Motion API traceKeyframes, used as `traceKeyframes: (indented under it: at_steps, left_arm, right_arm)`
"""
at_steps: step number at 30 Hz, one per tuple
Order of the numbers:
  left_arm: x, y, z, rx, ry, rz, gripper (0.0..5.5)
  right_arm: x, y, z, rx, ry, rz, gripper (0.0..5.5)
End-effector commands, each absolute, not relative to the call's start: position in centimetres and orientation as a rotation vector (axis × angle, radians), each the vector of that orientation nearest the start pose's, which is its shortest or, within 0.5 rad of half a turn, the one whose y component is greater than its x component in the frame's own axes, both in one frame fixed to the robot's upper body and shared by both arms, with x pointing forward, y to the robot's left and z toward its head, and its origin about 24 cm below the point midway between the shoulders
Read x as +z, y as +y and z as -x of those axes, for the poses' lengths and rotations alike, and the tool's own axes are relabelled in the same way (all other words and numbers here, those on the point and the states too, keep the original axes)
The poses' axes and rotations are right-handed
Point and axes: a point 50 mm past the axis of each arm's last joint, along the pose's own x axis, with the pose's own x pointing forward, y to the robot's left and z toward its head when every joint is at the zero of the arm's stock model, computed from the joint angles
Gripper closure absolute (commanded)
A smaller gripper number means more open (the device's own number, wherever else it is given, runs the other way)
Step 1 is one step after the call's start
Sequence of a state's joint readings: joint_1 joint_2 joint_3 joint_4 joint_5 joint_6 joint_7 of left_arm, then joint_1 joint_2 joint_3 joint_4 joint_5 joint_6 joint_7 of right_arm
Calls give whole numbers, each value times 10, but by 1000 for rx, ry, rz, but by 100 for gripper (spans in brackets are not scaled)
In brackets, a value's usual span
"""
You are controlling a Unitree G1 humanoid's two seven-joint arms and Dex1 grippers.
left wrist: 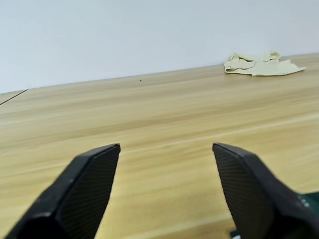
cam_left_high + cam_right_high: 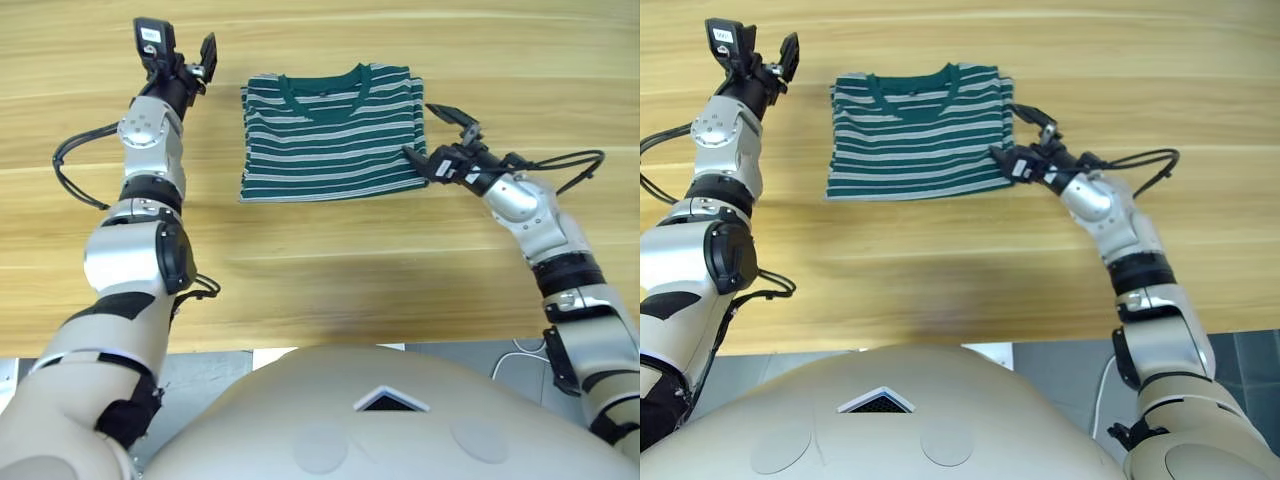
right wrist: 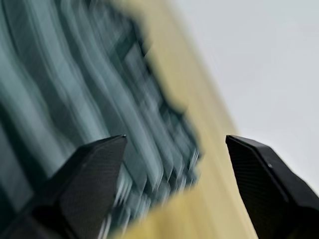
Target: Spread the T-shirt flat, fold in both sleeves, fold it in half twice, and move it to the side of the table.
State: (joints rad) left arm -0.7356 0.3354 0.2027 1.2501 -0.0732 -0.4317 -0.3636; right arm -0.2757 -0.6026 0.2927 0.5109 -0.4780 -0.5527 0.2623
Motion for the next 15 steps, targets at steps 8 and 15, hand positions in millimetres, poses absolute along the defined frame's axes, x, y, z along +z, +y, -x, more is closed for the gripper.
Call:
traceKeyframes:
  at_steps: [8, 15]
  left_arm:
    - [44, 228, -351, -165, 48, -144, 47]
    - [44, 230, -350, -157, 50, -151, 12]
  right_arm:
    - [30, -167, -199, 1164, -143, 1099, 182]
    - [95, -156, -152, 1293, -452, 898, 182]
